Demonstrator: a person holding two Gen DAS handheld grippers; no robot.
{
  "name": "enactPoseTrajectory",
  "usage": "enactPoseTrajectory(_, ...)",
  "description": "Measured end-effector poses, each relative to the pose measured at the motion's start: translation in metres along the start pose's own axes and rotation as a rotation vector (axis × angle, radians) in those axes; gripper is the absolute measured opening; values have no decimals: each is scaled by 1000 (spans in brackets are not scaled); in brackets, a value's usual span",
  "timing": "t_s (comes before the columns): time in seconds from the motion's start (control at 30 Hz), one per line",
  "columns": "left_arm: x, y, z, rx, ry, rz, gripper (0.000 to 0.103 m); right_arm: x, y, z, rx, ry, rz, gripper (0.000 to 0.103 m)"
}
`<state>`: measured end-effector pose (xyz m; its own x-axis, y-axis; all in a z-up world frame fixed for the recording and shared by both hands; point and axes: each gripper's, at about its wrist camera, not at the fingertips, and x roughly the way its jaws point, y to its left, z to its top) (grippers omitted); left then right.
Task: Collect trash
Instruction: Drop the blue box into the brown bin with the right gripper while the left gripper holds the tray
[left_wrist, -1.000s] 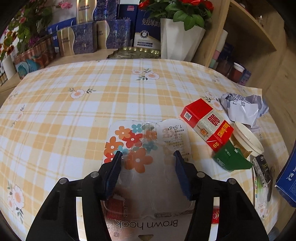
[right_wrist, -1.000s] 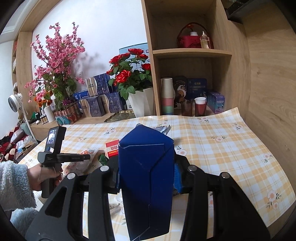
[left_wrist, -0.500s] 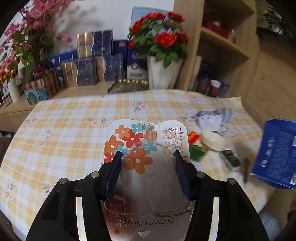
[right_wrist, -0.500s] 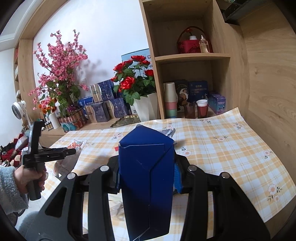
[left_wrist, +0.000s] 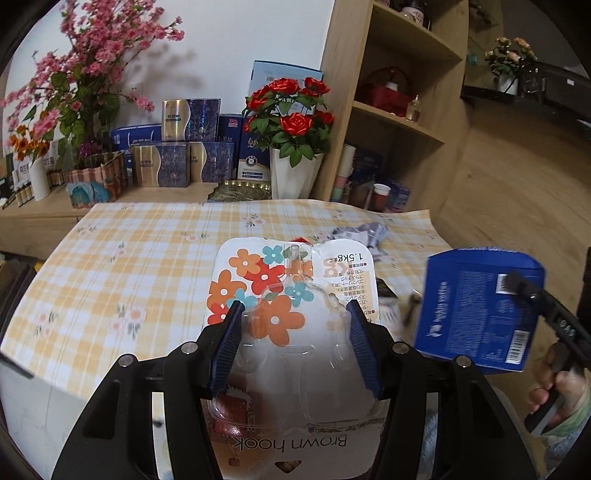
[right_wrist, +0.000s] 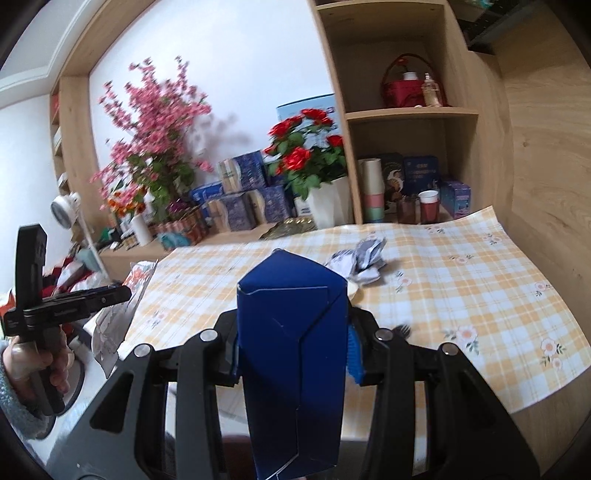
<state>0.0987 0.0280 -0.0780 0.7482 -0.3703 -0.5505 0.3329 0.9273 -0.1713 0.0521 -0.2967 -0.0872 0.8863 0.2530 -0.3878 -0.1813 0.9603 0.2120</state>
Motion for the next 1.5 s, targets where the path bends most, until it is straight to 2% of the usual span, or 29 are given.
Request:
enactPoseTrajectory(0.17, -33, -8, -31, -8, 4, -4, 55, -16, 26, -25, -43, 66, 50, 43)
enactPoseTrajectory(0.4, -66, -13, -63, 3, -13, 25, 55, -9, 53, -76, -21, 276, 184, 43)
enactPoseTrajectory(0.6, -68, -7, -79, -33, -4, 24, 55, 28, 74, -127, -46, 475, 236, 43)
enactPoseTrajectory(0.8, -63, -2, -88, -44, 11, 27, 55, 73, 91, -178, -106, 637, 231, 43)
enactPoseTrajectory(0.97, -60, 3, -92, -55, 20, 27, 55, 99, 94, -213, -57, 753, 245, 43)
enactPoseTrajectory(1.17, -52, 5, -99, -67, 42, 25, 55, 118, 92, -236, -19, 830, 246, 43)
enactPoseTrajectory(1.37, -47, 5, -99, -57, 52, 26, 55, 128, 92, -243, 14, 876, 273, 45)
enactPoseTrajectory(1.4, -46, 5, -99, -57, 54, 26, 55, 129, 91, -244, 23, 876, 279, 47)
enactPoseTrajectory(1.5, -44, 6, -100, -62, 59, 26, 55, 127, 92, -238, 24, 852, 280, 65)
